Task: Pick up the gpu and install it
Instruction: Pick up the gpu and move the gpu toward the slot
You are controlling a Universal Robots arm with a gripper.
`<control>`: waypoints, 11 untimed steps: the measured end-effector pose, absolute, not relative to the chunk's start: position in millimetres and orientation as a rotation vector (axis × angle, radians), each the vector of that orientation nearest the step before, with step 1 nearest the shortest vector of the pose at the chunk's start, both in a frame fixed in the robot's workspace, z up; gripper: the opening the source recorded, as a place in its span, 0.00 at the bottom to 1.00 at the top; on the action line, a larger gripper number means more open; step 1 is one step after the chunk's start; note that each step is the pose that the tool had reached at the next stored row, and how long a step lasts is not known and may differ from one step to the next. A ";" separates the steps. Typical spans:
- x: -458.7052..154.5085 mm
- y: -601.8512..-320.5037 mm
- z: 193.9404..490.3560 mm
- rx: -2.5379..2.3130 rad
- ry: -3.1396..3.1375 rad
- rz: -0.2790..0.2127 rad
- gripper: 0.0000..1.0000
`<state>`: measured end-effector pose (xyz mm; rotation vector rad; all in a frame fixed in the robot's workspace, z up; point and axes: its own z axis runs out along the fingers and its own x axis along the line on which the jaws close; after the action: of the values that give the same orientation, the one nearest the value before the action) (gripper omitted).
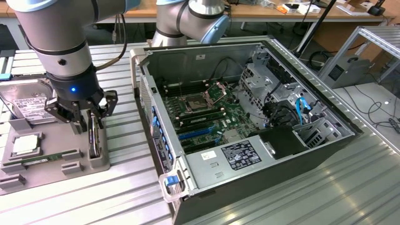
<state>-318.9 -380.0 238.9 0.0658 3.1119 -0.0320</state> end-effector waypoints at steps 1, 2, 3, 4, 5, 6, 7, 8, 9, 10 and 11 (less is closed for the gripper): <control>-318.9 -380.0 238.9 0.066 3.112 -0.032 0.42; -318.9 -380.0 238.9 0.066 3.112 -0.032 0.41; -318.9 -380.0 239.0 0.066 3.112 -0.032 0.34; -318.9 -380.0 239.0 0.066 3.112 -0.032 0.28; -318.9 -380.0 238.9 0.066 3.112 -0.032 0.27; -318.9 -380.0 238.9 0.066 3.112 -0.032 0.27; -318.9 -380.0 238.9 0.066 3.112 -0.032 0.27; -318.9 -380.0 238.9 0.066 3.112 -0.032 0.27; -318.9 -380.0 238.9 0.066 3.112 -0.032 0.27; -318.9 -380.0 238.9 0.066 3.112 -0.032 0.27; -318.9 -380.0 238.9 0.066 3.112 -0.032 0.27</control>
<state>-318.9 -380.0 238.9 0.0657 3.1120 -0.0321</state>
